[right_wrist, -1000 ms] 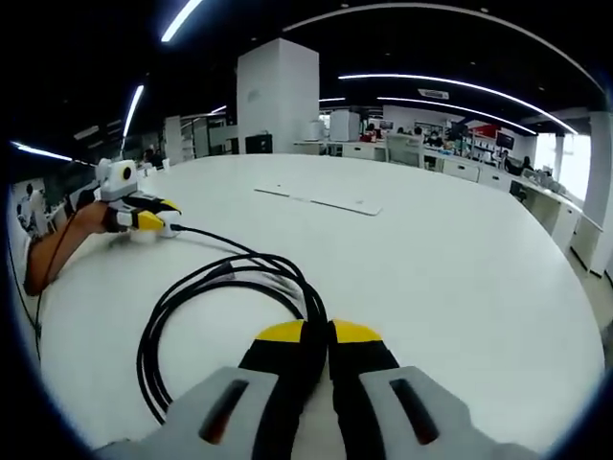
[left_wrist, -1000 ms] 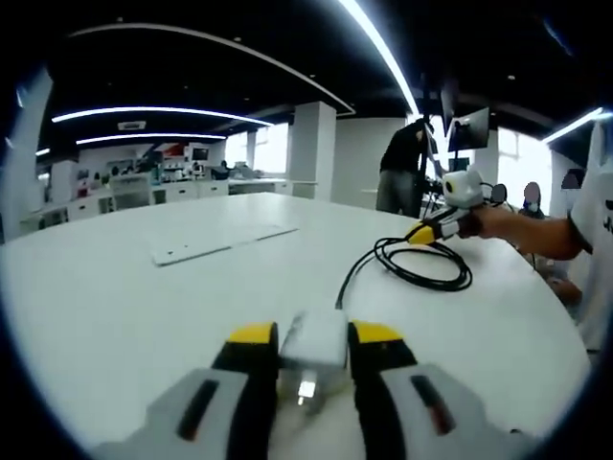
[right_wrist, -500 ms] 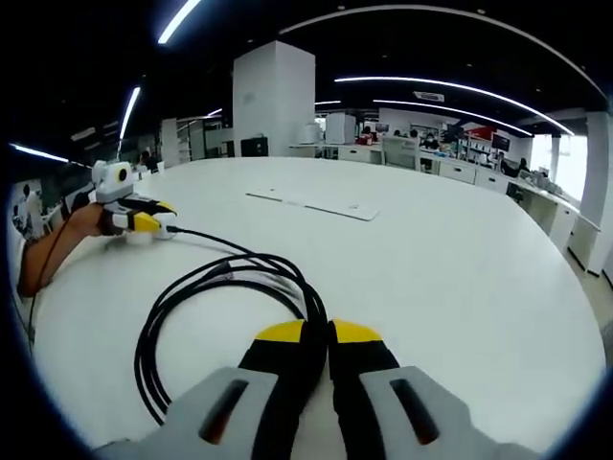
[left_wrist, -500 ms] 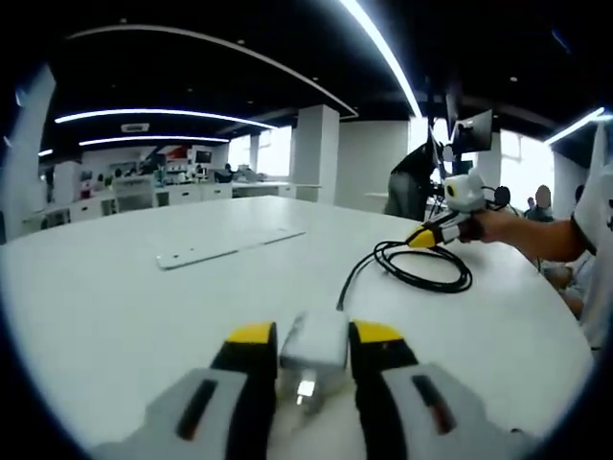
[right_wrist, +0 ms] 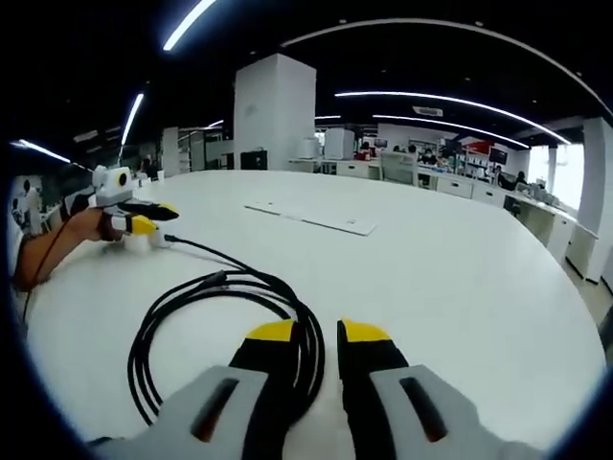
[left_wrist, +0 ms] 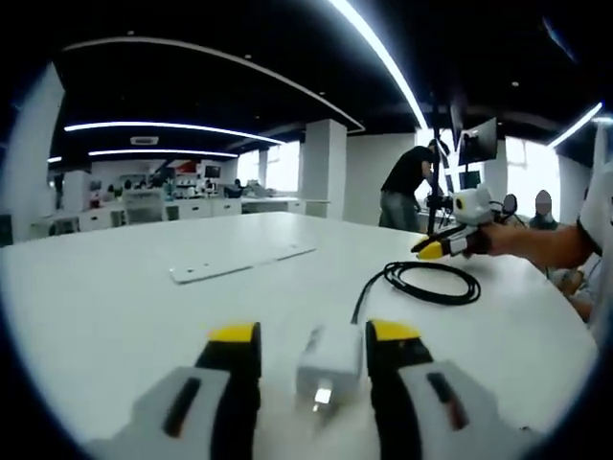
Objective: Plug the desk Type‑C cable into the charger adapter.
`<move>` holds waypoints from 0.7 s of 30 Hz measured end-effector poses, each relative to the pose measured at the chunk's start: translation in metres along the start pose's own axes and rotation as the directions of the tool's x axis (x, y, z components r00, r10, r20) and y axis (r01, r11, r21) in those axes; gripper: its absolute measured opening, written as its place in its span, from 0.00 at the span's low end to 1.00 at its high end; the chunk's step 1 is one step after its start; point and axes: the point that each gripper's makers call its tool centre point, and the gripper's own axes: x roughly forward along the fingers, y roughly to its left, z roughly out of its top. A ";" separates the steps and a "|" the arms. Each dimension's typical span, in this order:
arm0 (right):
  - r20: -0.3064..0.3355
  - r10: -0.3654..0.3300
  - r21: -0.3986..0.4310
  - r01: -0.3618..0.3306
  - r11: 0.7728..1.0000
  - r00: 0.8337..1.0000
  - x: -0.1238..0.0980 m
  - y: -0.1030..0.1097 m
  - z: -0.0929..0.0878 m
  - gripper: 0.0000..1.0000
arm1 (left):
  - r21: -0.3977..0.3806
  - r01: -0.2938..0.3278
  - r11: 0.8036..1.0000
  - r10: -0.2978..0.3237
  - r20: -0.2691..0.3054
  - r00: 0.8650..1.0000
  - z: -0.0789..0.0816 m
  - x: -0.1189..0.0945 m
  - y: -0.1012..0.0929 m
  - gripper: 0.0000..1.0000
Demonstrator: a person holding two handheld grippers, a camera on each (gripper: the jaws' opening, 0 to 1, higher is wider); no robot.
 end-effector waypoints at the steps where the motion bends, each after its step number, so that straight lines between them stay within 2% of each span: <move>1: 0.005 -0.002 -0.001 0.002 1.000 1.000 0.000 0.000 0.000 0.21 | -0.003 -0.006 1.000 0.006 0.008 1.000 0.001 0.000 0.001 0.49; 7: 0.089 -0.002 -0.022 0.004 1.000 0.996 -0.004 0.002 0.010 0.25 | 0.028 -0.056 0.998 0.054 0.068 0.996 0.011 -0.006 0.008 0.53; 9: 0.112 -0.008 -0.026 0.011 1.000 0.994 -0.005 0.002 0.013 0.28 | 0.035 -0.072 0.997 0.069 0.084 0.994 0.013 -0.008 0.011 0.59; 13: 0.165 -0.028 -0.017 0.031 0.999 0.986 -0.012 0.005 0.020 0.32 | 0.040 -0.126 0.991 0.120 0.125 0.985 0.018 -0.016 0.017 0.63; 16: 0.210 -0.053 0.012 0.052 0.999 0.976 -0.014 0.003 0.026 0.44 | 0.008 -0.161 0.987 0.159 0.143 0.977 0.019 -0.023 0.024 0.74; 21: 0.267 -0.093 0.044 0.084 0.995 0.959 -0.018 0.002 0.034 0.60 | -0.040 -0.226 0.973 0.229 0.161 0.960 0.021 -0.038 0.035 0.86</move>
